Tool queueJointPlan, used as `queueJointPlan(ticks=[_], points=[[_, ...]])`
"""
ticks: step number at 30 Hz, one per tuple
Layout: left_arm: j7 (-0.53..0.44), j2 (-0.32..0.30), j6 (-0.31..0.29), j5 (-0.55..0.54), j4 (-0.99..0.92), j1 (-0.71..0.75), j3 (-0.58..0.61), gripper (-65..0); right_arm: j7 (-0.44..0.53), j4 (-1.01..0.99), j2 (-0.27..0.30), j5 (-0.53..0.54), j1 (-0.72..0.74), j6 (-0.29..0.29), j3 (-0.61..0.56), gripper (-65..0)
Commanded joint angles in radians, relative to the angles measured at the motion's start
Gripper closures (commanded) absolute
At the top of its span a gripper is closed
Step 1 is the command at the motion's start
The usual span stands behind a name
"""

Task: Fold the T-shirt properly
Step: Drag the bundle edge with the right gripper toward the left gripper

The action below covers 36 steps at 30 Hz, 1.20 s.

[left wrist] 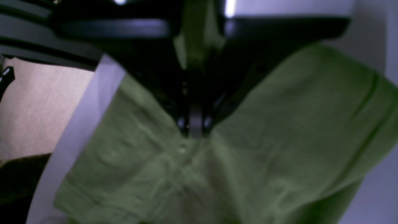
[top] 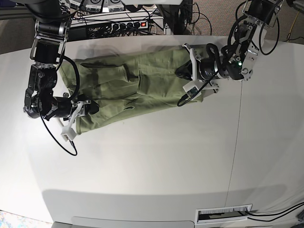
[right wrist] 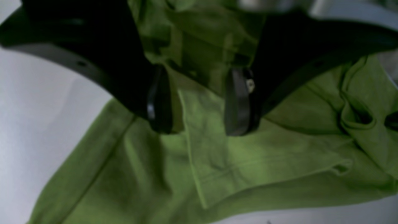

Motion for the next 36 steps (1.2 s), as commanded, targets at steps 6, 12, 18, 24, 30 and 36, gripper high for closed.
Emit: queueJointPlan(ticks=[6, 12, 18, 24, 30, 36], points=[[-0.01, -0.005, -0.004, -0.007, 0.013, -0.01, -0.005, 0.0, -0.002, 0.011, 0.077, 0.0, 0.019, -0.003, 0.004, -29.7], [-0.01, -0.005, -0.004, -0.006, 0.013, -0.01, -0.005, 0.0, -0.002, 0.011, 0.13, 0.066, 0.018, -0.002, 0.023, -29.7], [-0.01, -0.005, -0.004, -0.003, 0.012, -0.01, -0.005, 0.0, -0.002, 0.01, 0.127, 0.082, -0.005, 0.0, 0.027, -29.7], [-0.01, -0.005, -0.004, -0.003, 0.012, -0.01, -0.005, 0.0, -0.002, 0.01, 0.127, 0.081, -0.062, 0.001, 0.027, -29.7], [-0.01, -0.005, -0.004, -0.004, 0.012, -0.01, -0.005, 0.0, -0.002, 0.008, 0.118, 0.081, -0.064, 0.001, 0.028, -29.7], [-0.01, -0.005, -0.013, -0.004, 0.012, -0.01, -0.005, 0.0, -0.002, 0.008, 0.029, 0.081, -0.064, 0.001, 0.027, -29.7]])
